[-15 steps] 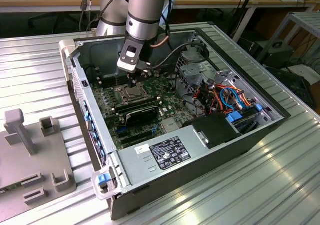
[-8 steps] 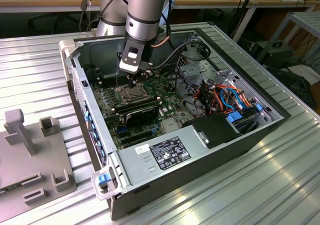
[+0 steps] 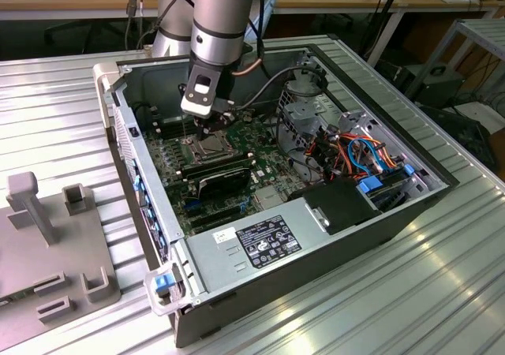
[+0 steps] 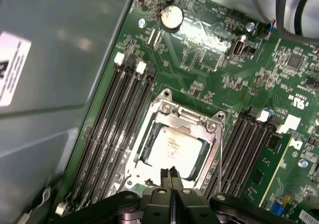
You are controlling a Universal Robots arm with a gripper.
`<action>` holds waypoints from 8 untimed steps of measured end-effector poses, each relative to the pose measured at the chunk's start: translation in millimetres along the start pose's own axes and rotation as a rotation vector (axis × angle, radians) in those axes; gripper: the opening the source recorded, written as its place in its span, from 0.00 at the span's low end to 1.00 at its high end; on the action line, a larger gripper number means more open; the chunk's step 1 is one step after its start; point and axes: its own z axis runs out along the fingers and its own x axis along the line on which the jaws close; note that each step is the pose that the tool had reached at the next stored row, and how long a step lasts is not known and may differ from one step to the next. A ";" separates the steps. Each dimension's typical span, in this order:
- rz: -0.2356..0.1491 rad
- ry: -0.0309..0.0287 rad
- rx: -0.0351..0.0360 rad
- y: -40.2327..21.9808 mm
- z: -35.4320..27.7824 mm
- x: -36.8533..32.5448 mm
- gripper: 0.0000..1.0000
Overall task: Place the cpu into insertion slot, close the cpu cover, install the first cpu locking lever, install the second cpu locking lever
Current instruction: 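Install the first cpu locking lever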
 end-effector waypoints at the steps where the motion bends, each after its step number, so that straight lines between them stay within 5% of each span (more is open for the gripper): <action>1: 0.000 0.0003 -0.0001 -0.7 0.1 0.3 0.11; 8: 0.000 0.0006 -0.0002 -1.5 0.0 0.6 0.11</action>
